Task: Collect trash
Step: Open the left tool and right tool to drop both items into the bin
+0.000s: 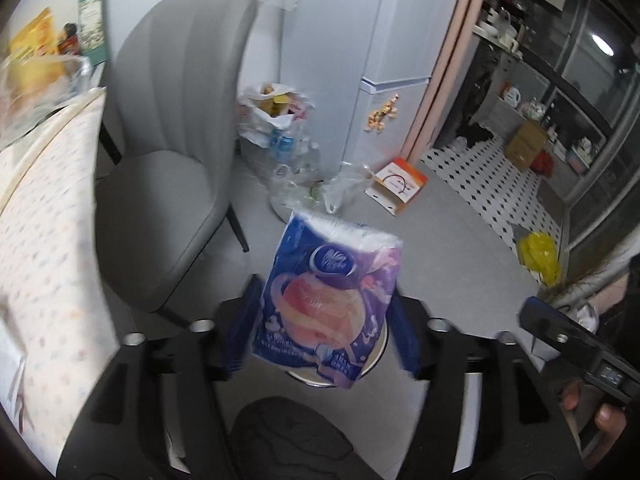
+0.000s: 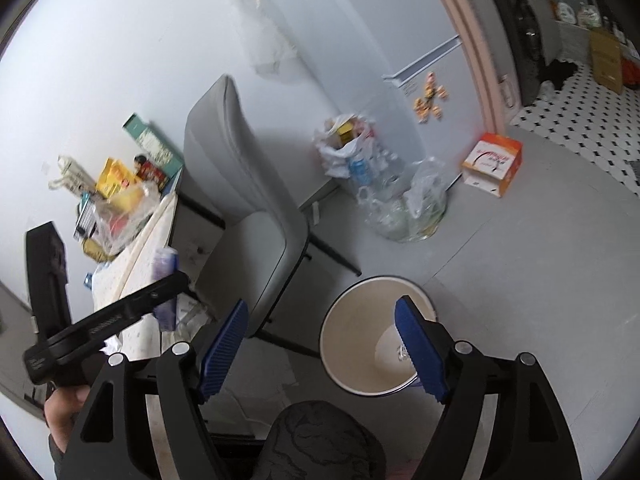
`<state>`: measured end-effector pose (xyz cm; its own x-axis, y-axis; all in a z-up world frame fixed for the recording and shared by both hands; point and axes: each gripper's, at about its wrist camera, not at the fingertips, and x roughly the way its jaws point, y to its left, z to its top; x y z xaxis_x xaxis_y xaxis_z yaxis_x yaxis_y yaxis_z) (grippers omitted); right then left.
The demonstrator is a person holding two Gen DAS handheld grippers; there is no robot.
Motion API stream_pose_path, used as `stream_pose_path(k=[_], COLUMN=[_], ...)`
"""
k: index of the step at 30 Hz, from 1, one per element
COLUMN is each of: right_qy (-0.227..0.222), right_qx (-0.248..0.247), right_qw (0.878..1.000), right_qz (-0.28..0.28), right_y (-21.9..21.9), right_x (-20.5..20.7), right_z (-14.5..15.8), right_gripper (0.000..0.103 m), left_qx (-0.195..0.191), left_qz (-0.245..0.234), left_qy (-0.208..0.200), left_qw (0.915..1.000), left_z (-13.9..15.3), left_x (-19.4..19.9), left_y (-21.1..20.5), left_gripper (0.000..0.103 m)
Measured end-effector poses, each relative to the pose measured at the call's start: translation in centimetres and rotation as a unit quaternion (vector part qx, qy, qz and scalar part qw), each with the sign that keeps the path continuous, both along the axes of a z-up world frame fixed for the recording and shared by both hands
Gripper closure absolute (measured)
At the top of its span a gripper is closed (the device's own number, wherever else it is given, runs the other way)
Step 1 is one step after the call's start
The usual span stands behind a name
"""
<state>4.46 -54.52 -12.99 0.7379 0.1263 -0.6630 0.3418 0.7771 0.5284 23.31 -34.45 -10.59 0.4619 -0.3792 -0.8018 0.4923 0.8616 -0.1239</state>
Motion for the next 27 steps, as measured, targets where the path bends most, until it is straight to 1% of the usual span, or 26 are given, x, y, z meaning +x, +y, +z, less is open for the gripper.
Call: stream_pose_path(k=[1,4,7,11,13,14,15,16,18,21,25,27], right_qy=[0.0,-0.002,0.001,0.003,-0.004,-0.01,-0.014,-0.022,-0.029,-0.032,-0.009,0.007], right_qx=[-0.004,-0.005,-0.002,-0.001,-0.006,-0.01,-0.014,-0.021,-0.026,-0.028,-0.053,-0.072], right_qw=[1.0,1.0,1.0,1.0,1.0,1.0,1.0,0.999,0.999,0.998,0.996,0.995], right_qz=[-0.007,-0.016,-0.015,-0.001,0.01,0.014,0.017,0.023,0.033,0.051,0.065,0.063], right_y=[-0.3,-1.2,-1.3,-0.4,0.6,1.2,1.6,2.2,3.1,4.8,7.1,8.5], right_x=[-0.4,-1.4,-1.7,-1.4,-1.0,-0.9,-0.8,-0.7,-0.2,0.7,2.1,3.0], right_z=[0.2,0.5,0.2,0.1,0.5,0.8,1.1,1.4,1.6,1.8,2.3,2.8], right_gripper=[0.028,0.028,0.028,0.027,0.017,0.015,0.01,0.007,0.007,0.007,0.007,0.007], left_qx=[-0.002,-0.009,-0.006,-0.008,-0.017,-0.036,-0.052,-0.06,-0.076,-0.104,-0.145,-0.157], left_qz=[-0.003,-0.004,0.001,0.02,0.034,0.04,0.048,0.055,0.079,0.11,0.158,0.189], left_qy=[0.0,-0.01,-0.017,-0.023,-0.026,-0.03,-0.038,-0.045,-0.061,-0.068,-0.1,-0.116], left_qw=[1.0,0.9999,0.9998,0.9995,0.9989,0.9981,0.9968,0.9956,0.9921,0.9861,0.9717,0.9625], left_z=[0.1,0.7,1.3,2.3,2.9,3.5,4.2,4.5,5.6,6.7,7.7,8.0], left_x=[0.0,0.0,-0.3,-0.5,-0.6,-0.8,-1.2,-1.2,-1.9,-2.6,-4.1,-4.6], left_y=[-0.5,-1.2,-1.2,1.0,2.5,3.7,4.9,5.9,8.2,11.5,16.0,18.2], left_gripper=[0.019,0.007,0.006,0.006,0.006,0.006,0.006,0.006,0.006,0.006,0.006,0.006])
